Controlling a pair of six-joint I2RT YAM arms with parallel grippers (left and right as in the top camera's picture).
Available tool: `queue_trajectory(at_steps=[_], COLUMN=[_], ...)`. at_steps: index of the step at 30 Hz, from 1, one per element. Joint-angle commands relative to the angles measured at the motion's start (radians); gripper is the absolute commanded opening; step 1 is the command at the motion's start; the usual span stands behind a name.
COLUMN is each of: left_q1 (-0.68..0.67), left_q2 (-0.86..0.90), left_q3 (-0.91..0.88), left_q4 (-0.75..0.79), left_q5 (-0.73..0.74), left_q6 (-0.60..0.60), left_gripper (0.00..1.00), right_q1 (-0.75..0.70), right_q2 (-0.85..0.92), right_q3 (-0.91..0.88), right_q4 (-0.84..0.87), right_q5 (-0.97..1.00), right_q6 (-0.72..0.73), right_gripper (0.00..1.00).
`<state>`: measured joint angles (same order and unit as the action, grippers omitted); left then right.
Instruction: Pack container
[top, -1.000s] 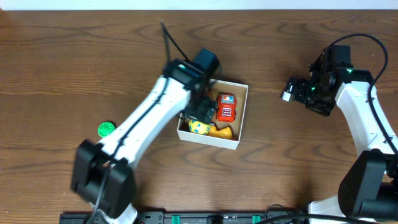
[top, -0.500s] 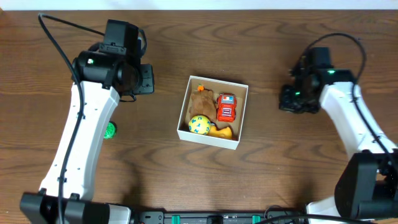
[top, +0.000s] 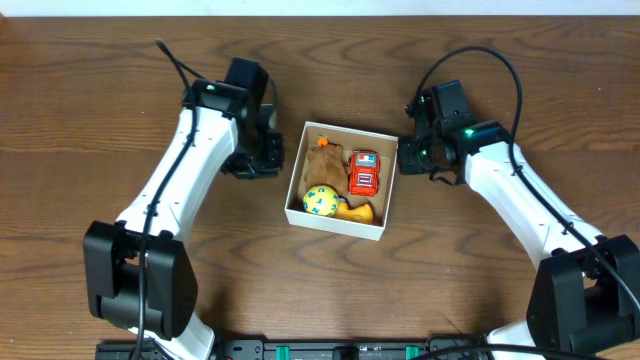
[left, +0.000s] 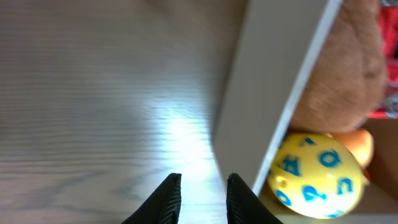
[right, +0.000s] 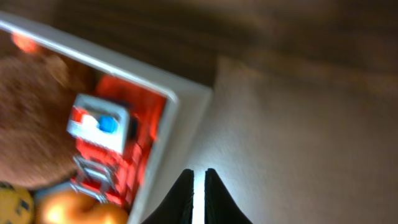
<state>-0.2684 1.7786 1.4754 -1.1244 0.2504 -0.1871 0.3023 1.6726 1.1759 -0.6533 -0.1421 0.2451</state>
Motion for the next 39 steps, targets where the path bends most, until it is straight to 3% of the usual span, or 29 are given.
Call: queue_trajectory(at_steps=[1, 20, 34, 39], left_q1=[-0.033, -0.098, -0.092, -0.092], left_q2=[0.008, 0.008, 0.011, 0.027], left_q3=[-0.003, -0.003, -0.004, -0.010], left_q4=[-0.019, -0.049, 0.015, 0.020], left_q5=[0.072, 0.070, -0.134, -0.139], left_q6=[-0.010, -0.009, -0.021, -0.021], left_gripper=[0.26, 0.26, 0.26, 0.26], right_q1=[0.014, 0.016, 0.019, 0.019], right_q2=[-0.002, 0.023, 0.082, 0.082], right_q3=[-0.005, -0.006, -0.006, -0.006], right_q4=[0.032, 0.035, 0.042, 0.060], right_q5=[0.006, 0.004, 0.004, 0.004], right_q6=[0.005, 0.005, 0.004, 0.001], right_gripper=[0.11, 0.13, 0.12, 0.13])
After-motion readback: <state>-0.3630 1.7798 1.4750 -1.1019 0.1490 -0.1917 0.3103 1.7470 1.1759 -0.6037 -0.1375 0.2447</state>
